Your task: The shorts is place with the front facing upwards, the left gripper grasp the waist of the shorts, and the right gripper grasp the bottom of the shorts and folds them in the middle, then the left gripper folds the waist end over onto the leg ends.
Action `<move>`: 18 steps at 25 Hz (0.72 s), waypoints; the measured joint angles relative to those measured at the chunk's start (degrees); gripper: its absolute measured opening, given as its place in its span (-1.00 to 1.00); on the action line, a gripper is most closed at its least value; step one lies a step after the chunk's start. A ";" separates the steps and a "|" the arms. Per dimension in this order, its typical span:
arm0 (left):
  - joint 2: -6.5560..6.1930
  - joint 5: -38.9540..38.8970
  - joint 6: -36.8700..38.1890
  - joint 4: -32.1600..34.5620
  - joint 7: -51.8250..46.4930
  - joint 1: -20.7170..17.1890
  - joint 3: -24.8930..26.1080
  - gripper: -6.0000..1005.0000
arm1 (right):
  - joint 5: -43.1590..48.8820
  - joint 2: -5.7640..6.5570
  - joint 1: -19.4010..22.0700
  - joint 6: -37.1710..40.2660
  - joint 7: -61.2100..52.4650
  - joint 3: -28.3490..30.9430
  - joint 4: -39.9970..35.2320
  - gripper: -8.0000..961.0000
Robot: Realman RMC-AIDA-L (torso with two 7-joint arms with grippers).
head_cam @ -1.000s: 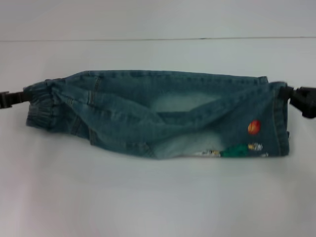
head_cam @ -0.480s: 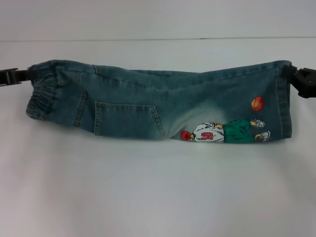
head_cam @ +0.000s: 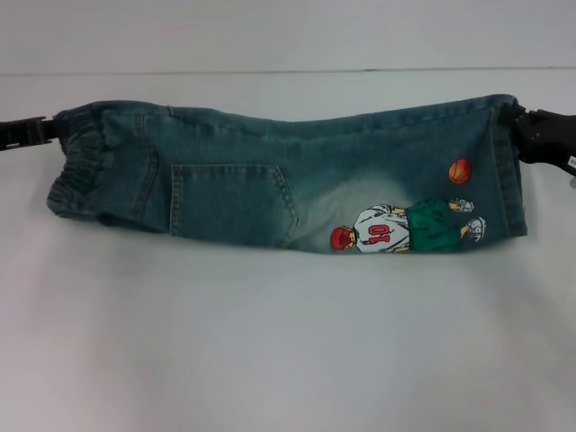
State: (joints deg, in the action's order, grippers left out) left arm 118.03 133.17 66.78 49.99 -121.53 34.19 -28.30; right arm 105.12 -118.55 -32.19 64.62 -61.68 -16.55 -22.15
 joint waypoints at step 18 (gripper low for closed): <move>2.60 0.42 -14.44 -1.28 0.14 -0.10 -9.38 -0.93 | -3.88 -0.96 -3.58 -11.87 7.79 0.13 5.92 -0.96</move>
State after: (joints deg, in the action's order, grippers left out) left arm 120.63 133.59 52.34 48.71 -121.39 34.09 -37.68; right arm 101.24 -119.51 -35.78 52.75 -53.89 -16.42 -16.23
